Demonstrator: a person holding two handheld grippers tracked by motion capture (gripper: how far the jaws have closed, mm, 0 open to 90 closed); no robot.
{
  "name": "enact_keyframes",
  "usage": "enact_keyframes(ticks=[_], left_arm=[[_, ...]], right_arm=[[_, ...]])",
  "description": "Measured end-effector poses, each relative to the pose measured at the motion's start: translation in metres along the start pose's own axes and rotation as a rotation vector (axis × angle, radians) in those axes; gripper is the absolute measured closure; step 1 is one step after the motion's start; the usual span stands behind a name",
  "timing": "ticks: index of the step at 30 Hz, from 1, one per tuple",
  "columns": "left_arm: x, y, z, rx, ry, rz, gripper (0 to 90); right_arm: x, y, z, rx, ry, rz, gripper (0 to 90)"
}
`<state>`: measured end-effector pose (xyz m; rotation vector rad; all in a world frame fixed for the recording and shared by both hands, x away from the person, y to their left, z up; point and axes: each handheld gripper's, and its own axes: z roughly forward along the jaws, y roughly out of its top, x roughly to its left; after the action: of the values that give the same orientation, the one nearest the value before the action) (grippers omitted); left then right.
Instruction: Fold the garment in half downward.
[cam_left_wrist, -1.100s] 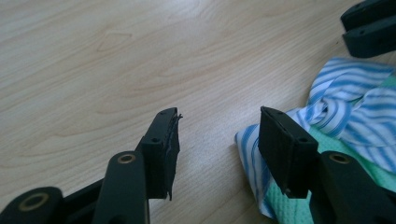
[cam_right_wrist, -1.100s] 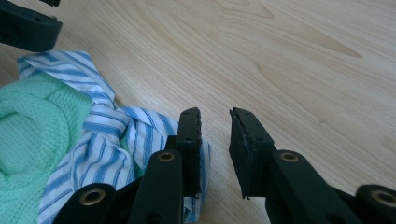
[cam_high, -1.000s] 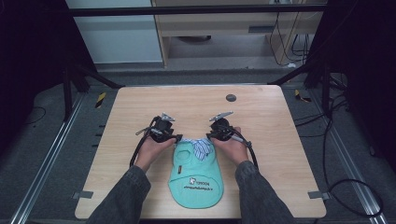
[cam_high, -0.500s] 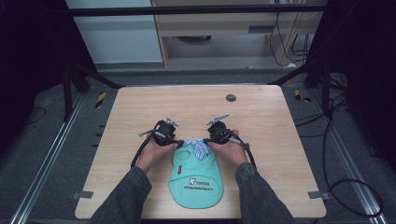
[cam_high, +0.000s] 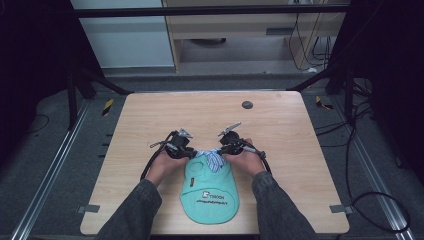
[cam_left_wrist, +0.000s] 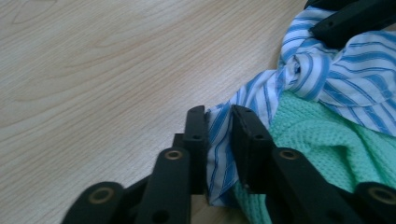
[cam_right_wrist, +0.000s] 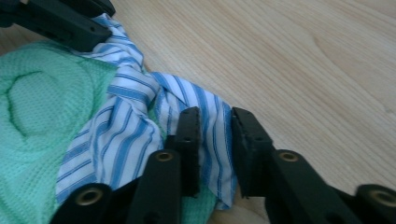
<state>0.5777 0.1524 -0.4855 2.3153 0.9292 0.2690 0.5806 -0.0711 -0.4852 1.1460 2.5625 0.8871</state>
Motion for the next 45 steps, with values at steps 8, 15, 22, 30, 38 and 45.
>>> enact_keyframes(ticks=[8, 15, 22, 30, 38, 45], left_arm=[[-0.004, 0.001, -0.003, 0.022, 0.003, 0.033, 85.3], [-0.007, 0.005, -0.018, -0.033, 0.0, 0.038, 86.2], [-0.012, 0.009, -0.031, -0.056, 0.001, 0.062, 86.3], [-0.019, 0.012, -0.042, -0.072, 0.006, 0.084, 86.4], [-0.022, 0.013, -0.04, -0.075, 0.006, 0.097, 86.3], [-0.023, 0.013, -0.042, -0.07, 0.007, 0.108, 86.3]], right_arm=[[0.007, -0.003, -0.003, -0.021, 0.005, -0.023, 83.1], [0.01, -0.008, -0.018, -0.078, 0.001, -0.038, 83.3], [0.014, -0.007, -0.033, -0.101, 0.002, -0.056, 83.1], [0.018, -0.007, -0.047, -0.122, -0.003, -0.088, 83.0], [0.019, -0.007, -0.052, -0.107, -0.007, -0.115, 83.0], [0.02, -0.008, -0.052, -0.099, -0.006, -0.129, 83.0]])
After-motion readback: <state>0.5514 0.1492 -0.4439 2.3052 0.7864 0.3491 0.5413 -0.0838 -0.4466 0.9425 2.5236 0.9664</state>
